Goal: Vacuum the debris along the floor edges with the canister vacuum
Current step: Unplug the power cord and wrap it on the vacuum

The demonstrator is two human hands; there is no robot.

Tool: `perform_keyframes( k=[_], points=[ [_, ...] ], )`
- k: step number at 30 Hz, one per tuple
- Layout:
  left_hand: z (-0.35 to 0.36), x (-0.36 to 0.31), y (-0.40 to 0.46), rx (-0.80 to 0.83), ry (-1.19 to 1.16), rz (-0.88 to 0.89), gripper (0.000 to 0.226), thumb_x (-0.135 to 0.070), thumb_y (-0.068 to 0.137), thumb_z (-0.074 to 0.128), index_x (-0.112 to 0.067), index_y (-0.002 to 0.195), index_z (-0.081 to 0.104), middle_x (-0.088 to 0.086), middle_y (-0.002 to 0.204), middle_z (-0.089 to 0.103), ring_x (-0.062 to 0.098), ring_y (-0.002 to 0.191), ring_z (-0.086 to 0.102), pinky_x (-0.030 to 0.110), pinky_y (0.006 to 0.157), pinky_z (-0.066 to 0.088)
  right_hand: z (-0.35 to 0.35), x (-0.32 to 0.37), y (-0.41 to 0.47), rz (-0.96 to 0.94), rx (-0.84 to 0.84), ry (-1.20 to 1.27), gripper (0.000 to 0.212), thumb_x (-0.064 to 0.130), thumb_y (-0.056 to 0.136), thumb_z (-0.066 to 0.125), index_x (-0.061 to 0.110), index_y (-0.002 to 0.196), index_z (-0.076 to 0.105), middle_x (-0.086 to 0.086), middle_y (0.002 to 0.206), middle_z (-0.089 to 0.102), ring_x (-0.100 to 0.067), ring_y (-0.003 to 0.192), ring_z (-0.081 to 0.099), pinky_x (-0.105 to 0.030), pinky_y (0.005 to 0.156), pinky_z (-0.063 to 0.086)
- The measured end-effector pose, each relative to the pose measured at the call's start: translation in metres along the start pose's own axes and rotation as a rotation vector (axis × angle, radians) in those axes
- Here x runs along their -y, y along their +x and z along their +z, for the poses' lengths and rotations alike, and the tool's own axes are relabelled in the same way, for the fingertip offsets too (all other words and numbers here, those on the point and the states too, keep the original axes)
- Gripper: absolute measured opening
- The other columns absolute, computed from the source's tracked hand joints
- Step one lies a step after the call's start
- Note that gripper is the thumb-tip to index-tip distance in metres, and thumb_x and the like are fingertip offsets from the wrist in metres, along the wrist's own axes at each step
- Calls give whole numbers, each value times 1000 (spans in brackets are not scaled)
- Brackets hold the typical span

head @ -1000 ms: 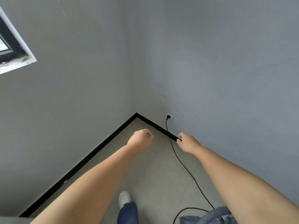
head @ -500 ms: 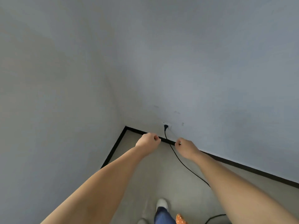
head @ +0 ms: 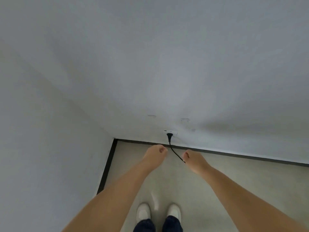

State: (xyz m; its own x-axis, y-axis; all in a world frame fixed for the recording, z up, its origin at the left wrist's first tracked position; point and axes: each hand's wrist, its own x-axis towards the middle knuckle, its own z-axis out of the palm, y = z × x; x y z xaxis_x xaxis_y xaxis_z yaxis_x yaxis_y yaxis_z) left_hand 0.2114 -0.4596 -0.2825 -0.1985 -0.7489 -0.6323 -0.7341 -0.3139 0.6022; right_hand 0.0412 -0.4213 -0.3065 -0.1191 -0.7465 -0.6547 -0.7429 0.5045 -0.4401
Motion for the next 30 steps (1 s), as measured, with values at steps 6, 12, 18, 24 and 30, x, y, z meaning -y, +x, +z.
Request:
perform_keyframes(
  k=[6,12,18,24,30],
  points=[
    [45,55,144,-54,-61,-9,22,-18,99,40,-13,85,57,8,88,61,21,80,54,26,65,38,81,-25,128,41,-41,108,27,14,102,30,9,88,53,-9,90,56,-30,96,56,-28,70,33],
    [100,81,242,-11,-190,-53,36,-20,103,31,-12,68,40,1,67,37,15,62,35,29,61,28,149,-44,224,41,-125,373,51,30,103,33,6,148,26,-13,124,55,-31,120,51,-39,96,42],
    [117,104,288,87,-447,-30,40,-33,104,37,-7,103,66,5,91,67,9,81,58,15,67,38,171,-50,254,-138,-228,573,36,23,105,29,12,138,40,-7,96,56,-21,84,53,-26,70,40],
    [121,97,278,87,-592,-30,37,-31,106,31,-13,88,58,3,120,68,12,98,61,24,88,45,170,-39,247,-28,-291,837,33,33,105,31,21,89,57,3,71,51,-11,70,49,-22,67,39],
    [138,126,221,117,-513,-201,36,-25,105,34,-4,111,62,6,115,68,13,96,57,21,80,42,199,-52,180,-34,-109,494,36,21,105,26,17,138,41,-8,103,62,-15,78,54,-22,63,41]
  ],
)
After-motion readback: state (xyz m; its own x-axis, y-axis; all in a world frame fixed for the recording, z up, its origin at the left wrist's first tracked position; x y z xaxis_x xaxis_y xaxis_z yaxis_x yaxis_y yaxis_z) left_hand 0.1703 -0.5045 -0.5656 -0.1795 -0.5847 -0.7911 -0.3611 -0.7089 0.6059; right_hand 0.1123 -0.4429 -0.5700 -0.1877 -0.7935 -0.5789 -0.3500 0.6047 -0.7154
